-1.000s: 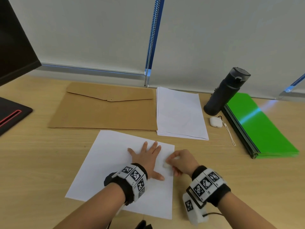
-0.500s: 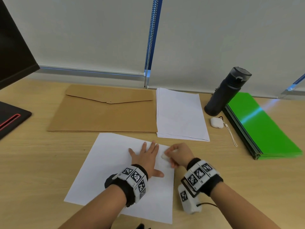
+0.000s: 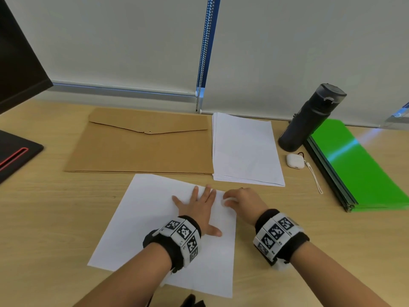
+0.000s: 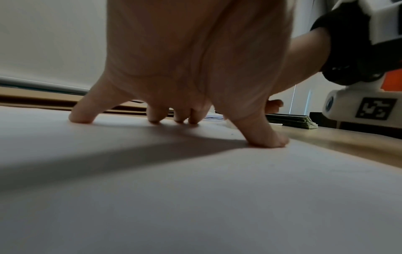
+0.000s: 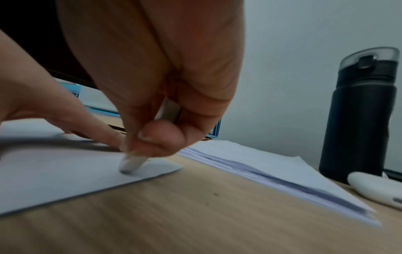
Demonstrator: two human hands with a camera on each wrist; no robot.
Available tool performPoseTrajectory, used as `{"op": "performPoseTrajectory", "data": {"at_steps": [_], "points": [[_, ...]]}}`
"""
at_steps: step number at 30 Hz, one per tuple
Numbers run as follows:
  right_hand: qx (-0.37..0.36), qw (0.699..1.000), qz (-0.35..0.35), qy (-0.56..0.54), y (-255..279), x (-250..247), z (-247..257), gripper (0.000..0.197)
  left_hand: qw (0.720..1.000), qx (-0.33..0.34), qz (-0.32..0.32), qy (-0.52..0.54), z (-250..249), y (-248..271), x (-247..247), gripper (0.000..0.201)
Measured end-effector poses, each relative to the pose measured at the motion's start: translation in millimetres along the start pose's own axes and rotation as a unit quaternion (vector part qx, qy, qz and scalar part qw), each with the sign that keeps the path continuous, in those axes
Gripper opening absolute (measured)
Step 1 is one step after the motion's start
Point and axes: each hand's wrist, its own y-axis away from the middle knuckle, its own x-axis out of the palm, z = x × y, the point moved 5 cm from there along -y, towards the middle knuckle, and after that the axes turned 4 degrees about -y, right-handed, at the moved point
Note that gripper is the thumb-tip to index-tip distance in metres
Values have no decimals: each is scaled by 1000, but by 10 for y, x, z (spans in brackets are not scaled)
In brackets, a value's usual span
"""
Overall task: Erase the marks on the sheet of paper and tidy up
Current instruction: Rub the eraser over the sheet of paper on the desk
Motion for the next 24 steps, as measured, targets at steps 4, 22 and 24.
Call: {"op": "performPoseTrajectory", "data": {"at_steps": [4,22,24], "points": [[-11,998,44,51,-51,-43,-15,25,1000,2,-1,-2,7,-3,5,110],[33,995,-60,-69,-44,-46,-17,25,1000,7,13,-21,-13,2,-9,104],[37,996,-40,-76,52,0,-67,25,1000,7,18,-22,-40,4,-26,103]]}}
